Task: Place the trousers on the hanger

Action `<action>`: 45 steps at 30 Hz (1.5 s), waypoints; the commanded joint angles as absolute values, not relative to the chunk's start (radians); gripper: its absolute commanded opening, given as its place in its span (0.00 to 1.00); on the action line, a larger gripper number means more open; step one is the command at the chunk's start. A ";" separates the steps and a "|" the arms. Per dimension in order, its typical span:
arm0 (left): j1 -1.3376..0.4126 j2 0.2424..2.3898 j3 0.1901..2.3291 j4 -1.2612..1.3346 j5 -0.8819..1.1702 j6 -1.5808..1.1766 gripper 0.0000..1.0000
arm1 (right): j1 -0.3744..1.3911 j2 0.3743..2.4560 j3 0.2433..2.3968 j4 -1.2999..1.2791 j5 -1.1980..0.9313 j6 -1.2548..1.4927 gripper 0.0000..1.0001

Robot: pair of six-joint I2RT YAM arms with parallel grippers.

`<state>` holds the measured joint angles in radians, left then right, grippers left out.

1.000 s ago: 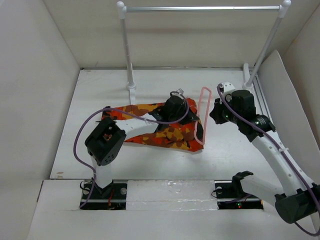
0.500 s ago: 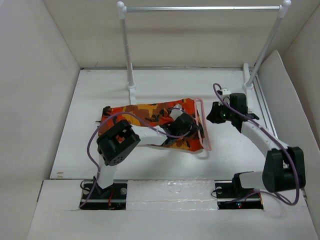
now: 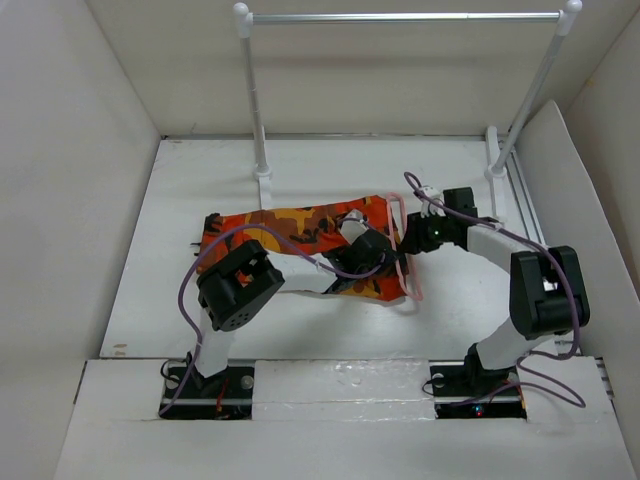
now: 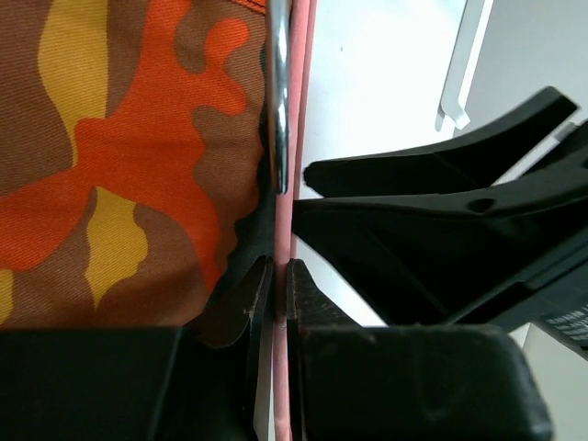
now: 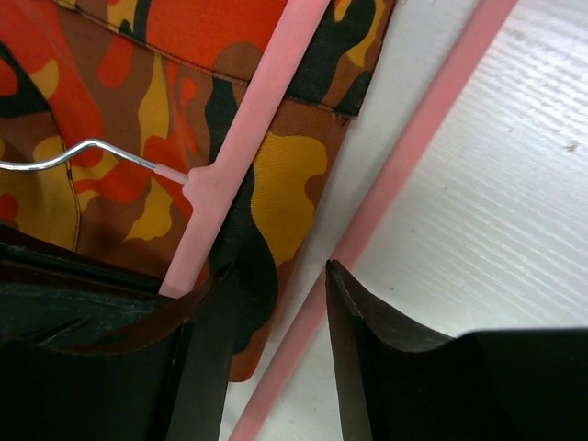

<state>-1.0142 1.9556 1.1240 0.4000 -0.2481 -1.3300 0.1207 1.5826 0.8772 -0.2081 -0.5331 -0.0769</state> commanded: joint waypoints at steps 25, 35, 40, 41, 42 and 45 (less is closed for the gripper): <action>-1.012 2.005 1.109 0.410 -0.253 -1.272 0.00 | 0.195 1.615 0.858 -0.264 -0.451 -0.123 0.57; -1.012 1.983 1.091 0.356 -0.293 -1.256 0.00 | 0.158 1.605 0.747 -0.169 -0.727 -0.103 0.10; -1.012 1.971 1.106 0.316 -0.313 -1.209 0.00 | 0.048 1.459 0.694 -0.103 -0.782 -0.020 0.00; -1.003 1.968 1.109 0.298 -0.316 -1.195 0.00 | 0.020 1.381 0.689 -0.091 -0.772 -0.003 0.00; -1.003 1.948 1.111 0.285 -0.321 -1.180 0.00 | -0.026 1.347 0.693 -0.089 -0.762 0.042 0.00; -1.003 1.921 1.101 0.241 -0.345 -1.118 0.00 | -0.089 1.258 0.756 -0.161 -0.678 0.051 0.00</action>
<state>-1.0222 1.9663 1.1191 0.4099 -0.2470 -1.2022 -0.0154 1.3632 0.6914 -0.1688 -0.7048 0.0025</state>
